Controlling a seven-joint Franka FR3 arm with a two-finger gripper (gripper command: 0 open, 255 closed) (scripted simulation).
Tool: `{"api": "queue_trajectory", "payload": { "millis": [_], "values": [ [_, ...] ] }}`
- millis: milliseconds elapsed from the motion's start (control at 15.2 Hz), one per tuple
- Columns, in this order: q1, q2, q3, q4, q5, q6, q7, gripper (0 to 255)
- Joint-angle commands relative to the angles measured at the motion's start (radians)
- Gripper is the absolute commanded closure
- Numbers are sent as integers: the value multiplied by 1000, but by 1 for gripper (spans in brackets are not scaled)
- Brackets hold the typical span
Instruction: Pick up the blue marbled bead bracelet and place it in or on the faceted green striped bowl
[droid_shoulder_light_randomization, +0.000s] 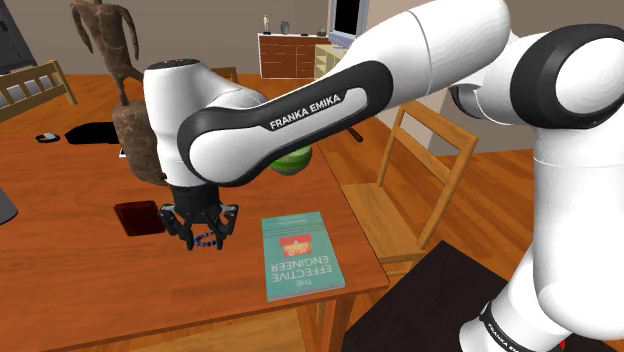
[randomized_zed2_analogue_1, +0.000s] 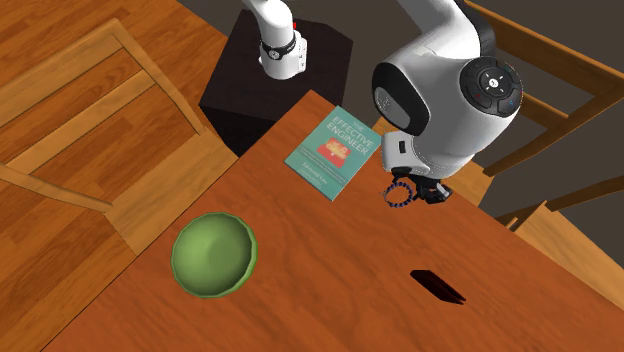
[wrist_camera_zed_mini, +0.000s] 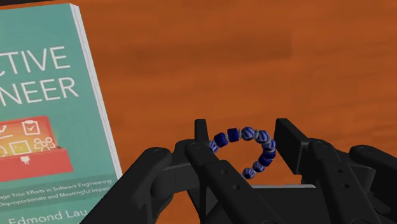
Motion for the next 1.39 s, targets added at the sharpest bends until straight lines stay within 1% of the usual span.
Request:
{"api": "queue_trajectory", "payload": {
  "millis": [0,594,1122,1188,1320],
  "values": [
    [-1,-7,3,19,6,-25,-4,255],
    [1,-32,15,109,27,-134,-16,255],
    [14,-37,21,211,34,-239,-20,255],
    [14,-37,21,214,34,-242,-20,255],
    [-29,-57,15,193,50,-236,-67,255]
  ]
}}
